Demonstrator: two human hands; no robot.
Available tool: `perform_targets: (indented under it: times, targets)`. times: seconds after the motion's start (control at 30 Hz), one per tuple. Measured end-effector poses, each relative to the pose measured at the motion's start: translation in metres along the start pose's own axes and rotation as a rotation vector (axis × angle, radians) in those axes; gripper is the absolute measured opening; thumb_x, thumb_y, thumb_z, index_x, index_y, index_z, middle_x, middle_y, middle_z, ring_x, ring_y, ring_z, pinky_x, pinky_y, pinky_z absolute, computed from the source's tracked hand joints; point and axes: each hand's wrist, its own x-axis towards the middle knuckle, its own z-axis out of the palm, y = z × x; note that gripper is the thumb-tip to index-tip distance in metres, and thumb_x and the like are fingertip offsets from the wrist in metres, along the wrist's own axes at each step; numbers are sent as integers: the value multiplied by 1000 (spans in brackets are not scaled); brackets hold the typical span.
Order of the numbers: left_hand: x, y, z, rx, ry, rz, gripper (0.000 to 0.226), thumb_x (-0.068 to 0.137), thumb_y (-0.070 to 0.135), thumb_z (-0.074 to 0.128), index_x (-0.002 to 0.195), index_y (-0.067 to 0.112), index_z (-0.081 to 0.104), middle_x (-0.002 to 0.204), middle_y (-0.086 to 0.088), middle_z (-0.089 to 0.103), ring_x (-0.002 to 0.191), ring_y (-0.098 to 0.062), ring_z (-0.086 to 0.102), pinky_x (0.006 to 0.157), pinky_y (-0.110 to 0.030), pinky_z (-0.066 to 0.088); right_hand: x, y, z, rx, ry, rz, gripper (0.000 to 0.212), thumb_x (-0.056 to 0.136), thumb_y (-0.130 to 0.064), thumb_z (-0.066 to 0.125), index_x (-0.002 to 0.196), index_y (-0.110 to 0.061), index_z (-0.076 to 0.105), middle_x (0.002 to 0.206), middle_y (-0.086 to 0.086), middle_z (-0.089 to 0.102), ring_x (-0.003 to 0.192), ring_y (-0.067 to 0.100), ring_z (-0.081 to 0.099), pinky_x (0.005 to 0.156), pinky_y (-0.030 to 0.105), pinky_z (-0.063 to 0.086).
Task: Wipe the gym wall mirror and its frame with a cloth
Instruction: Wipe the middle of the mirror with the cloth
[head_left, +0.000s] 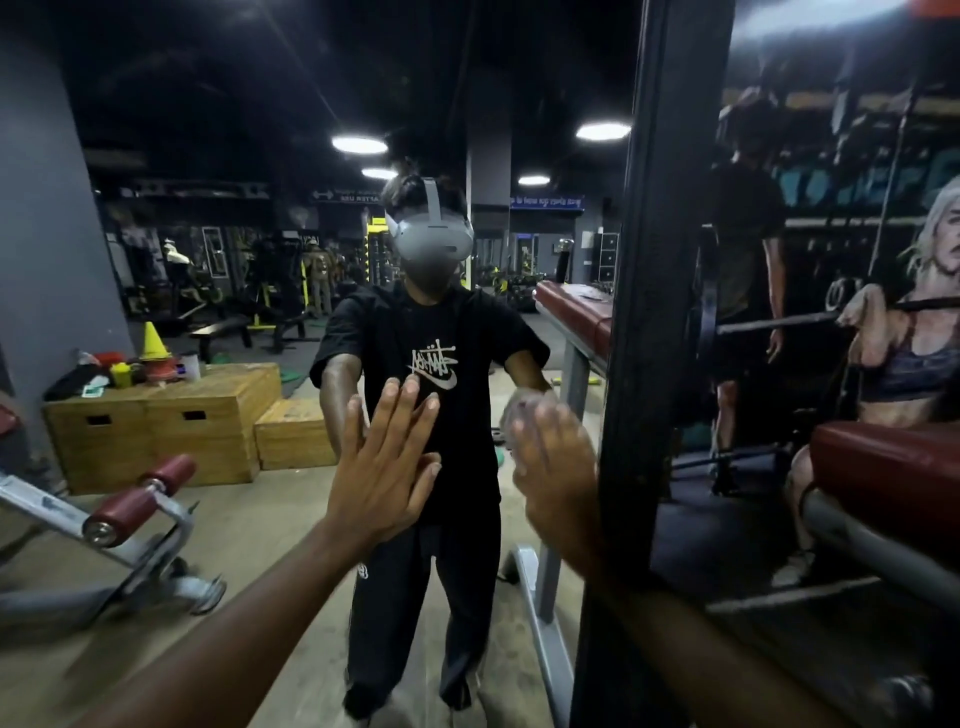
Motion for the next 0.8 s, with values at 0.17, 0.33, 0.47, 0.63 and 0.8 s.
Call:
perform_targets:
  times: [0.17,0.33,0.47,0.63,0.8]
  targets:
    - [5,-61,-19,42,72,-1,73,99,45,42,159,5,28,169,-19,13,156,-40,11,121,-69,8,74,13,-11,-126,-197,-29,68,100,-24,54,161,-11,25,165,17,26,154,39,19,124,52,17]
    - [41,-119,-40,116,138,-53,74,102,48,39,160,5,23,170,-16,13,156,-37,15,119,-71,11,216,-27,-36,209,345,855,61,108,-40,27,163,-17,19,170,11,16,157,31,13,124,55,21]
    - [43,-132,-38,129,150,-13,72,103,50,37,161,9,25,169,-14,16,156,-34,18,117,-73,16,209,-113,-16,90,91,274,62,106,-26,33,164,-14,13,170,14,11,158,31,5,126,50,16]
    - [52,-150,-52,80,230,-25,67,102,44,40,160,12,30,169,-13,18,156,-33,17,120,-68,14,216,-31,-36,-28,26,144,50,105,-29,42,153,-19,40,156,9,40,144,31,33,109,34,33]
    - [74,-168,-58,108,231,-58,68,103,46,36,162,12,24,170,-14,14,156,-36,14,118,-72,12,283,-55,-39,171,357,660,62,106,-27,43,162,-22,16,170,7,16,156,28,7,127,45,7]
